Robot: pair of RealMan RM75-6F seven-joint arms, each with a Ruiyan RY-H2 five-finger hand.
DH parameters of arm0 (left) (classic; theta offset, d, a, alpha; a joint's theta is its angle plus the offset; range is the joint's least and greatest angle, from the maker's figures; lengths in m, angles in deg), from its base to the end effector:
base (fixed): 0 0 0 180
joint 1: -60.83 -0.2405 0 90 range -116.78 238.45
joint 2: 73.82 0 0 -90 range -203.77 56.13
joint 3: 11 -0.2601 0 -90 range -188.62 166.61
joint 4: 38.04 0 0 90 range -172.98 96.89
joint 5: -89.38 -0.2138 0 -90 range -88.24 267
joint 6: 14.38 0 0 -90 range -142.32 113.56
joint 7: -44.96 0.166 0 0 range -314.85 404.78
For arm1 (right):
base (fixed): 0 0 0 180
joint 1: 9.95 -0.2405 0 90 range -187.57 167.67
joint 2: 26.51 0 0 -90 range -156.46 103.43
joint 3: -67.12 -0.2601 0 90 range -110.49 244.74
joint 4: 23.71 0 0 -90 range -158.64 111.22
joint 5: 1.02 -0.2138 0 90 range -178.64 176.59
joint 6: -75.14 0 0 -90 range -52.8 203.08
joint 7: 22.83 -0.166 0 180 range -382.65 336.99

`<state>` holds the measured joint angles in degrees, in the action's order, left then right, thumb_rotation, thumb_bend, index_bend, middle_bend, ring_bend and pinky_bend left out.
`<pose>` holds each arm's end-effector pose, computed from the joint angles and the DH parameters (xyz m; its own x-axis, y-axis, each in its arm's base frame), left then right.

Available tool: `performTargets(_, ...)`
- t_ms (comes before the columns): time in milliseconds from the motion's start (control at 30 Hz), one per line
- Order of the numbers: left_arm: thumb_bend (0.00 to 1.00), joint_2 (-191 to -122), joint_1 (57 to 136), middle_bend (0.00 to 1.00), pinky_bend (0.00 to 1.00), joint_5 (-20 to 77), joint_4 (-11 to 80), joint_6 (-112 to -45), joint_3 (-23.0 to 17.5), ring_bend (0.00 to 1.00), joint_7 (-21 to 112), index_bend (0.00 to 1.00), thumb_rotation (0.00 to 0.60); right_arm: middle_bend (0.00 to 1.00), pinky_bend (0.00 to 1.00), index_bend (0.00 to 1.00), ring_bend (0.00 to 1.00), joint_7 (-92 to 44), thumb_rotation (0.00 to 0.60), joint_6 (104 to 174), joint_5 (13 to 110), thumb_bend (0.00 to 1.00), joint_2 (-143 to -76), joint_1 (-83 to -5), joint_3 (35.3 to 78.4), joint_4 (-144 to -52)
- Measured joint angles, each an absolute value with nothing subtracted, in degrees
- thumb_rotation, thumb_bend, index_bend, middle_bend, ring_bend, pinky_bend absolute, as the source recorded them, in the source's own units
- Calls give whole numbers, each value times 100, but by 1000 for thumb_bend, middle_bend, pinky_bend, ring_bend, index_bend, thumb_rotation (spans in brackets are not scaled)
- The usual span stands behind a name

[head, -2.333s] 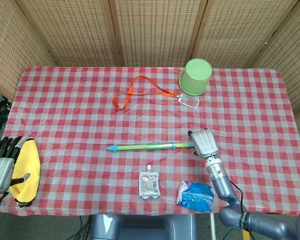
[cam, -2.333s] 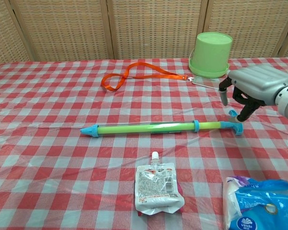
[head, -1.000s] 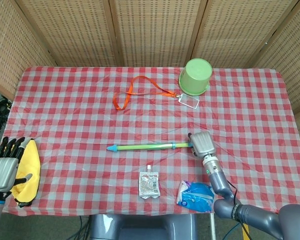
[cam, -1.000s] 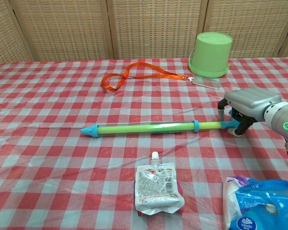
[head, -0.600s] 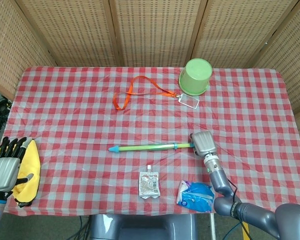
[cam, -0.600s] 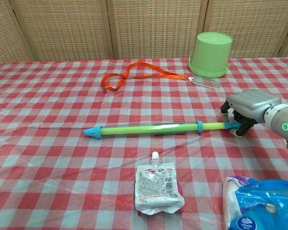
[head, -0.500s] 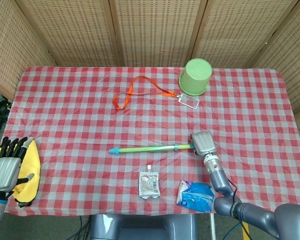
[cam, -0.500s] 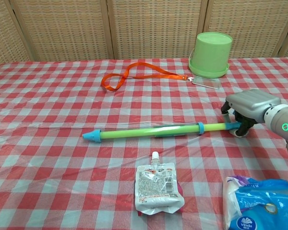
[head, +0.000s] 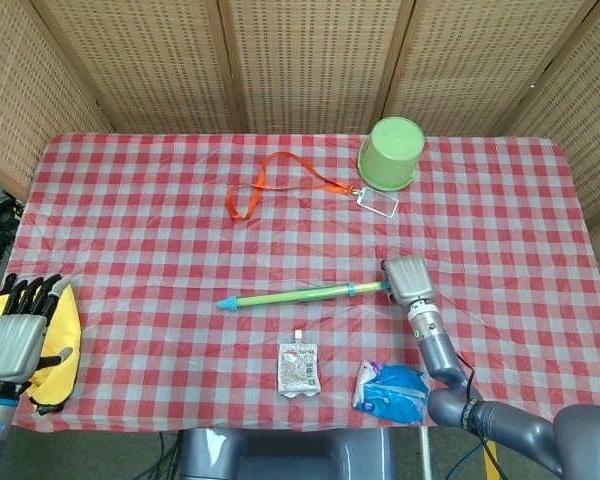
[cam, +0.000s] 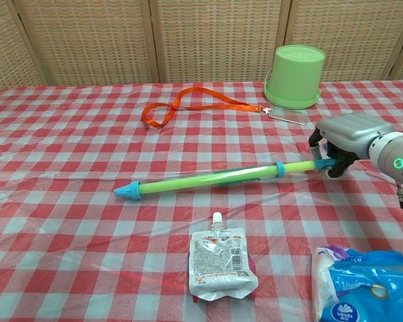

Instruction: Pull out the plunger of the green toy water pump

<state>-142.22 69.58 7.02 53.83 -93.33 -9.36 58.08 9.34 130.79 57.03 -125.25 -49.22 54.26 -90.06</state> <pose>-0.3138 0.2187 0.1168 0.5358 0.1073 0.8375 0.8439 -0.0370 -0.5351 -0.2110 -0.3915 -0.0456 0.6168 -0.1998 0.7614 -0.7868 -0.1833 0.5893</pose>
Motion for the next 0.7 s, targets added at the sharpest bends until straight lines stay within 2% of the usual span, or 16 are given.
performTargets(400, 85, -14208, 7248, 0, 0, 886, 5620, -8932, -798, 0, 6003, 20, 600, 1000, 664, 762, 929, 1574, 600, 13237, 4942, 567, -12422, -5092, 5124, -9375)
performTargets(600, 116, -14322, 7632, 0, 0, 1288, 5869, -8522, -537, 0, 6334, 164, 600, 1000, 665, 762, 932, 1814, 600, 13394, 4680, 570, -12472, -5225, 5022, -9459)
performTargets(700, 136, -14495, 7833, 0, 0, 1485, 5937, -8371, -382, 0, 6434, 199, 600, 1000, 667, 763, 935, 1890, 600, 13461, 4620, 572, -12519, -5276, 5008, -9472)
